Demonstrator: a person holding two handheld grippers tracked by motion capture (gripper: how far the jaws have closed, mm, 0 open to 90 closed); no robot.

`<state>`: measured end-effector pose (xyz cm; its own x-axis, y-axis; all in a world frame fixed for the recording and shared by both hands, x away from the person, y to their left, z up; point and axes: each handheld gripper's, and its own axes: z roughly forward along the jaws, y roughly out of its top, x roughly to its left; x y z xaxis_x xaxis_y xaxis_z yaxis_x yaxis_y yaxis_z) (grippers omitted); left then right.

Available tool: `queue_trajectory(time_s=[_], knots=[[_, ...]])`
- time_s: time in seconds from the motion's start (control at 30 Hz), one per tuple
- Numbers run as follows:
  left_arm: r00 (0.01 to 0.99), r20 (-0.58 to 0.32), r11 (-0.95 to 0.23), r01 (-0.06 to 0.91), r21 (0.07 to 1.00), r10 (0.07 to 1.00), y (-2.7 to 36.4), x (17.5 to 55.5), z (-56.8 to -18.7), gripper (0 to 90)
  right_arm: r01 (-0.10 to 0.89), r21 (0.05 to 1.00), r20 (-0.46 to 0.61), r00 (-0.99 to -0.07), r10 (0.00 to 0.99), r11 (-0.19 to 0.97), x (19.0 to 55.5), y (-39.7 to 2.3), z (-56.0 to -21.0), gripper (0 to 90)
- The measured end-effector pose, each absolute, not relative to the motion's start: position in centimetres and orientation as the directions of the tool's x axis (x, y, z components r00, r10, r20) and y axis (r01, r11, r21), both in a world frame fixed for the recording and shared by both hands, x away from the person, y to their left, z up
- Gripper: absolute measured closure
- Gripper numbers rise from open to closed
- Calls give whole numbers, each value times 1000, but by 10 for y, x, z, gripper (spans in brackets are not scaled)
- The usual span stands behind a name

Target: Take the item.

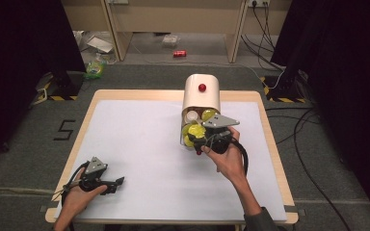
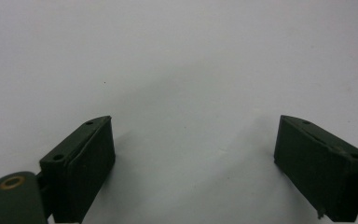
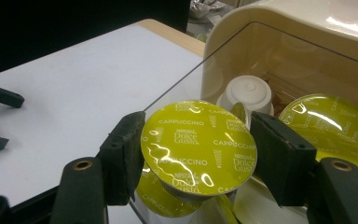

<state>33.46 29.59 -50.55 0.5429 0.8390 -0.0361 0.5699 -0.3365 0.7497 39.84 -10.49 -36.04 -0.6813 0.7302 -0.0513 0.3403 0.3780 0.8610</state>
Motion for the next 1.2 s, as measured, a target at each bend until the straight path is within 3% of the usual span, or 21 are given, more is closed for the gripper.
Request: queue_trajectory(time_s=[0.7,1.2], knots=[[543,-36,-336,570,750,839,296,335,-506,115,335,881,-26,-670,742,334,383,-134,-347,383],[543,-36,-336,570,750,839,296,335,-506,116,341,893,-28,-606,795,292,368,-182,-342,383]])
